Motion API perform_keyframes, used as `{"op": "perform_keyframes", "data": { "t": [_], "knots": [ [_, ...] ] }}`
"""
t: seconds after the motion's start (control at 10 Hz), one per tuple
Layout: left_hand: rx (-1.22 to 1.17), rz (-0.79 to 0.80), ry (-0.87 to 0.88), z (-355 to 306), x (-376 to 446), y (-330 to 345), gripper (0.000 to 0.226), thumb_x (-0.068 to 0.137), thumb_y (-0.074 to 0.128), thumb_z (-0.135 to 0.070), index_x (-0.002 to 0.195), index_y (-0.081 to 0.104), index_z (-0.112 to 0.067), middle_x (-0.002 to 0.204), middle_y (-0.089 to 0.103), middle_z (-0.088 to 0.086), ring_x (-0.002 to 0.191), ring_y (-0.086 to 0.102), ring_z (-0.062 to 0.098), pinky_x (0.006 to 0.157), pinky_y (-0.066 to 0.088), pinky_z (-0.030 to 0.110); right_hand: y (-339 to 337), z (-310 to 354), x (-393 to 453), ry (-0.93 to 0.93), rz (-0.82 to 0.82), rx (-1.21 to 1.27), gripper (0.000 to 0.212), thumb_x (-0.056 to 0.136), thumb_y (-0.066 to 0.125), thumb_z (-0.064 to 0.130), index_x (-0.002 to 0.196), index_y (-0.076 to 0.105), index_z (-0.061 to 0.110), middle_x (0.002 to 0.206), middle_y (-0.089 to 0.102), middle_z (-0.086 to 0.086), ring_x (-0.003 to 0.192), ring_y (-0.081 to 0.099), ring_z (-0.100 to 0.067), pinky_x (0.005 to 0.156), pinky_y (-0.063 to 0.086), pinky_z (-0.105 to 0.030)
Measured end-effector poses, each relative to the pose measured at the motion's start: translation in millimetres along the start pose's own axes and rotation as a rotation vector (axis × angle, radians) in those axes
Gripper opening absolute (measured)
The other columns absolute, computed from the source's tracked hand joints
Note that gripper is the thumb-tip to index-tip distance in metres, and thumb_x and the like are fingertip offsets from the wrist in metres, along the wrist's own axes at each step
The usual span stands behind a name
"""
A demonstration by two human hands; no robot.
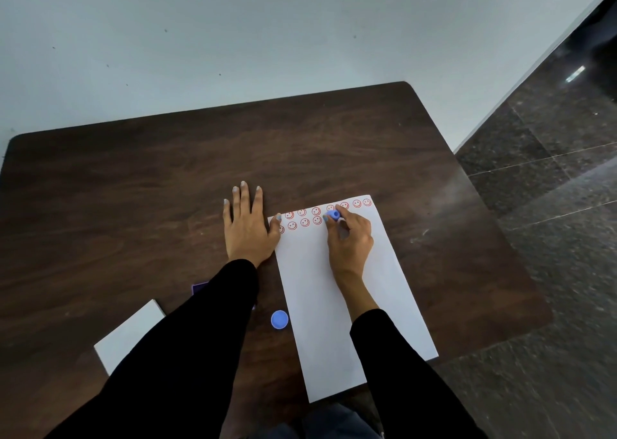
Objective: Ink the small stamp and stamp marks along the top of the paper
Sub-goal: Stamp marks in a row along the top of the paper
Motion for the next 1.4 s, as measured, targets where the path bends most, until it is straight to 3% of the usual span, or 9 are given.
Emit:
{"op": "perform_keyframes", "data": {
  "t": [0.7, 0.9, 1.2, 1.4],
  "knots": [
    [0.013, 0.000, -0.005, 1.9, 0.3, 1.5, 0.070, 0.093, 0.038, -0.050, 0.150, 0.017, -0.016, 0.161, 0.007, 0.011, 0.149, 0.003, 0.027, 0.120, 0.002, 0.045, 6.6, 8.7, 0.1, -0.047, 0.041, -0.122, 0.032, 0.084, 0.067, 0.020, 0.111, 0.064, 0.004, 0.111, 0.068, -0.013, 0.104, 0.057, -0.024, 0.090, 0.040, -0.025],
    [0.008, -0.010, -0.002, 2.6, 0.4, 2.1, 0.069, 0.093, 0.038, -0.051, 0.149, 0.018, -0.016, 0.161, 0.009, 0.011, 0.149, 0.004, 0.027, 0.121, 0.003, 0.045, 7.1, 8.7, 6.9, 0.013, 0.076, -0.092, 0.027, 0.081, 0.070, 0.018, 0.103, 0.066, 0.004, 0.105, 0.069, -0.013, 0.099, 0.058, -0.024, 0.088, 0.047, -0.032],
    [-0.016, -0.012, 0.003, 4.6, 1.3, 3.9, 0.069, 0.093, 0.040, -0.049, 0.149, 0.020, -0.016, 0.160, 0.010, 0.011, 0.149, 0.005, 0.027, 0.121, 0.004, 0.046, 9.0, 5.1, 16.1, 0.086, 0.144, -0.063, 0.024, 0.076, 0.076, 0.017, 0.096, 0.068, 0.006, 0.097, 0.071, -0.011, 0.078, 0.061, -0.014, 0.080, 0.053, -0.029],
    [-0.003, -0.015, 0.005, 5.2, 1.2, 4.9, 0.069, 0.093, 0.039, -0.050, 0.149, 0.019, -0.016, 0.160, 0.010, 0.011, 0.149, 0.005, 0.027, 0.121, 0.004, 0.045, 13.1, 1.5, 19.1, 0.106, 0.196, -0.090, 0.023, 0.076, 0.075, 0.020, 0.095, 0.068, 0.008, 0.097, 0.072, -0.010, 0.074, 0.058, -0.010, 0.075, 0.049, -0.022]
  ]
}}
Point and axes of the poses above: each hand's wrist, its own x-axis towards the middle knuckle, its own y-axis out of the palm, z = x × y, the point moved 9 cm from there along x, towards the middle knuckle
